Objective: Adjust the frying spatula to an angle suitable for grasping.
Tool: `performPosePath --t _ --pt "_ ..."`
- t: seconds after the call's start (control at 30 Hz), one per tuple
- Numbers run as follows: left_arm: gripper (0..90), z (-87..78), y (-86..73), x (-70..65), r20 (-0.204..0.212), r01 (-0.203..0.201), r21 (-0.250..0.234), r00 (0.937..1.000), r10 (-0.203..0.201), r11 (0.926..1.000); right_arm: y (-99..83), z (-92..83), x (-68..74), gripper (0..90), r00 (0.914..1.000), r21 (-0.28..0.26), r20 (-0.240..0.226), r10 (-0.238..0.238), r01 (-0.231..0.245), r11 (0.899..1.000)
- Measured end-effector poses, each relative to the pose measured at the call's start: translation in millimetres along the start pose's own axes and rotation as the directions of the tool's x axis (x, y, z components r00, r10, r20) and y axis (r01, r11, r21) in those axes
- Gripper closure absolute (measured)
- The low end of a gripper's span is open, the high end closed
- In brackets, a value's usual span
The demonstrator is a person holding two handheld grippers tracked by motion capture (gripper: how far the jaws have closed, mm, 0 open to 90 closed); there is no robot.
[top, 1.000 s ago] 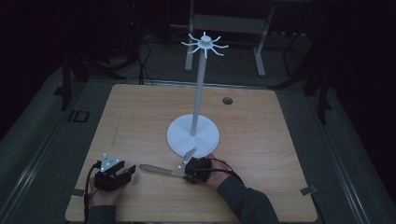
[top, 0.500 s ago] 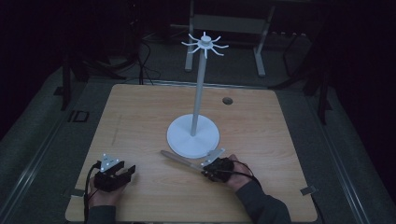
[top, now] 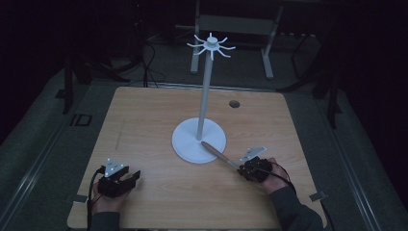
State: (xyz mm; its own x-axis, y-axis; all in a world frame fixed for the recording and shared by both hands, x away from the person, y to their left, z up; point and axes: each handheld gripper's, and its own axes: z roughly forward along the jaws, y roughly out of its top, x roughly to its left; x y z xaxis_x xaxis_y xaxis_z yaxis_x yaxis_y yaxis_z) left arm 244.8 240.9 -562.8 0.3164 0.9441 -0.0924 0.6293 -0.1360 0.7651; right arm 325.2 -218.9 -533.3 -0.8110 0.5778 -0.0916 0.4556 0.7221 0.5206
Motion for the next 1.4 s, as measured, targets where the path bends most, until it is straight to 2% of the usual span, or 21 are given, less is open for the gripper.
performPosePath --t 0.03,0.1,0.2,0.27,0.3,0.37,0.53,0.57,0.63,0.67,0.8,0.87,1.03,1.13,1.2,1.3,1.33,1.4 --pt "48.3 -0.2 -0.1 0.2 0.000 0.001 -0.001 1.0000 -0.001 1.0000 3.2 2.6 1.1 78.1 0.9999 0.034 -0.004 -0.011 0.011 0.999" --pt "48.3 -0.5 -0.3 0.6 0.001 0.002 0.000 1.0000 -0.002 1.0000 4.1 3.3 1.6 78.0 0.9999 0.040 -0.002 -0.017 0.017 0.999" --pt "48.3 -0.7 -0.2 0.6 0.001 0.004 -0.001 1.0000 -0.004 1.0000 6.2 5.4 -0.9 76.4 0.9997 0.054 -0.023 -0.002 0.003 0.999" --pt "48.3 -0.6 -0.2 0.7 0.001 0.002 0.000 1.0000 -0.002 1.0000 6.9 4.4 -1.5 74.9 0.9996 0.047 -0.029 0.005 -0.003 0.999" --pt "48.3 0.0 -0.2 0.5 0.002 0.002 0.000 1.0000 -0.002 1.0000 11.0 -0.2 -2.8 72.9 0.9988 0.014 -0.045 0.019 -0.018 1.000" --pt "48.2 0.5 0.0 -0.1 0.001 0.000 0.002 1.0000 0.000 1.0000 16.3 -3.8 -3.1 71.2 0.9989 0.002 -0.041 0.024 -0.024 1.000" --pt "48.2 0.9 0.4 -0.9 0.002 -0.004 0.004 1.0000 0.004 1.0000 31.4 -4.6 -2.1 69.5 0.9990 -0.012 -0.044 0.011 -0.011 1.000" --pt "48.1 1.0 0.4 -0.8 0.002 -0.004 0.003 1.0000 0.004 1.0000 39.6 0.1 -0.4 68.2 0.9987 -0.006 -0.050 0.006 -0.007 1.000" --pt "48.1 1.0 0.5 -0.7 0.002 -0.003 0.003 1.0000 0.003 1.0000 42.1 2.2 -0.2 68.2 0.9986 -0.001 -0.052 0.003 -0.003 1.000" --pt "48.1 0.8 0.6 -0.6 0.002 -0.002 0.001 1.0000 0.002 1.0000 48.5 9.8 1.5 66.8 0.9985 0.017 -0.055 -0.004 0.005 1.000" --pt "48.1 0.8 0.6 -0.6 0.003 -0.002 0.001 1.0000 0.002 1.0000 54.1 19.5 3.3 66.3 0.9982 0.036 -0.059 -0.010 0.012 0.999" --pt "48.1 0.8 0.7 -0.6 0.003 -0.002 0.001 1.0000 0.002 1.0000 58.9 28.8 7.1 66.3 0.9984 0.077 -0.034 -0.045 0.048 0.996" --pt "48.0 0.9 0.7 -0.6 0.003 -0.003 0.001 1.0000 0.003 1.0000 60.7 38.8 4.2 67.3 0.9994 0.114 -0.029 -0.019 0.022 0.993" --pt "48.0 1.3 0.8 -0.7 0.003 -0.006 0.004 1.0000 0.006 1.0000 59.8 40.8 1.4 68.3 0.9989 0.108 -0.047 0.002 0.004 0.994" --pt "47.8 1.7 0.8 -0.7 0.004 -0.009 0.008 1.0000 0.009 0.9999 59.1 40.9 0.0 74.2 0.9980 0.101 -0.063 0.009 -0.003 0.995" --pt "47.8 1.4 0.9 -0.7 0.003 -0.009 0.007 1.0000 0.009 0.9999 58.0 40.3 1.0 75.0 0.9986 0.094 -0.053 -0.001 0.006 0.996" --pt "47.8 1.7 0.9 -0.7 0.004 -0.009 0.008 1.0000 0.009 0.9999 56.9 39.4 2.7 75.1 0.9995 0.085 -0.030 -0.010 0.013 0.996" --pt "47.8 2.0 0.8 -1.0 0.002 -0.011 0.009 0.9999 0.011 0.9999 55.9 37.1 2.4 75.2 0.9995 0.071 -0.029 -0.009 0.011 0.997"
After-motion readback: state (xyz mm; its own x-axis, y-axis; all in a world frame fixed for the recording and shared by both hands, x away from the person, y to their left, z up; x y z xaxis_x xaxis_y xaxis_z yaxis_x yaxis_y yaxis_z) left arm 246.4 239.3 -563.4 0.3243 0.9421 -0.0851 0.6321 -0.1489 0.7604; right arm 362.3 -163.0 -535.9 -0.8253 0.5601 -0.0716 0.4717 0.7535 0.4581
